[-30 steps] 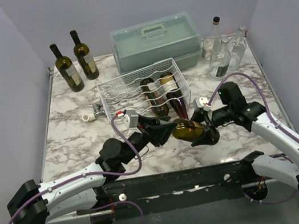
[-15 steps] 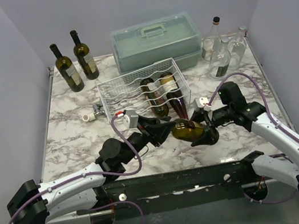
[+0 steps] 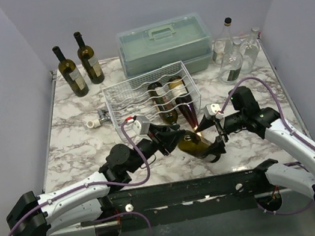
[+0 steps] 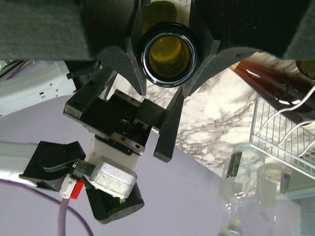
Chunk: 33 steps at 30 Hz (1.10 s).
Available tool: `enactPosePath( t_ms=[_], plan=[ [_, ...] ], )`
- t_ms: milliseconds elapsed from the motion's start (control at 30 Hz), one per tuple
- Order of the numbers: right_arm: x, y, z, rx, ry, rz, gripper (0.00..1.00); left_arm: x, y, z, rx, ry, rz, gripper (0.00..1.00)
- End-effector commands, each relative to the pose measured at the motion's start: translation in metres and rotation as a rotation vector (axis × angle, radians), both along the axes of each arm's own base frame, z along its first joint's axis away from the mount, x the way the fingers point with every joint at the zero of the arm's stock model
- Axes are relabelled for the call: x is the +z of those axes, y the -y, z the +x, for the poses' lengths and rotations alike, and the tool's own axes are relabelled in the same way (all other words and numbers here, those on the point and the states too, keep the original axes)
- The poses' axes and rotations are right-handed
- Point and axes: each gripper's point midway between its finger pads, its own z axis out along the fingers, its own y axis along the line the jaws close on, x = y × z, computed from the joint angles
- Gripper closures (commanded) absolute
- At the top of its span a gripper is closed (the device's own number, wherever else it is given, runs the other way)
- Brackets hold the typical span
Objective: Take the wine bottle off the wine rack
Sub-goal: Place the wine bottle at the center of the board.
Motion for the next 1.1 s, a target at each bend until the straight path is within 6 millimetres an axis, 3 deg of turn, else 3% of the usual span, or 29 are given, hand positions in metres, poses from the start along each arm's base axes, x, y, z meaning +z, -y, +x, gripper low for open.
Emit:
enactPosePath(
  t_ms=[0, 200, 633, 1067],
  plan=[
    [0.002, 0.001, -0.004, 0.025, 0.026, 0.012, 0.03, 0.051, -0.013, -0.006, 0.005, 0.062, -0.132, 1.00],
    [0.003, 0.002, -0.005, 0.032, 0.040, 0.010, 0.01, 0.051, -0.025, -0.007, 0.036, 0.079, -0.111, 1.00],
    [0.001, 0.006, 0.005, -0.010, 0.087, -0.031, 0.01, 0.025, -0.065, -0.005, 0.148, 0.100, 0.089, 1.00],
    [-0.005, 0.008, 0.010, -0.036, 0.099, -0.057, 0.01, 0.031, -0.103, 0.009, 0.277, 0.180, 0.295, 1.00]
  ],
)
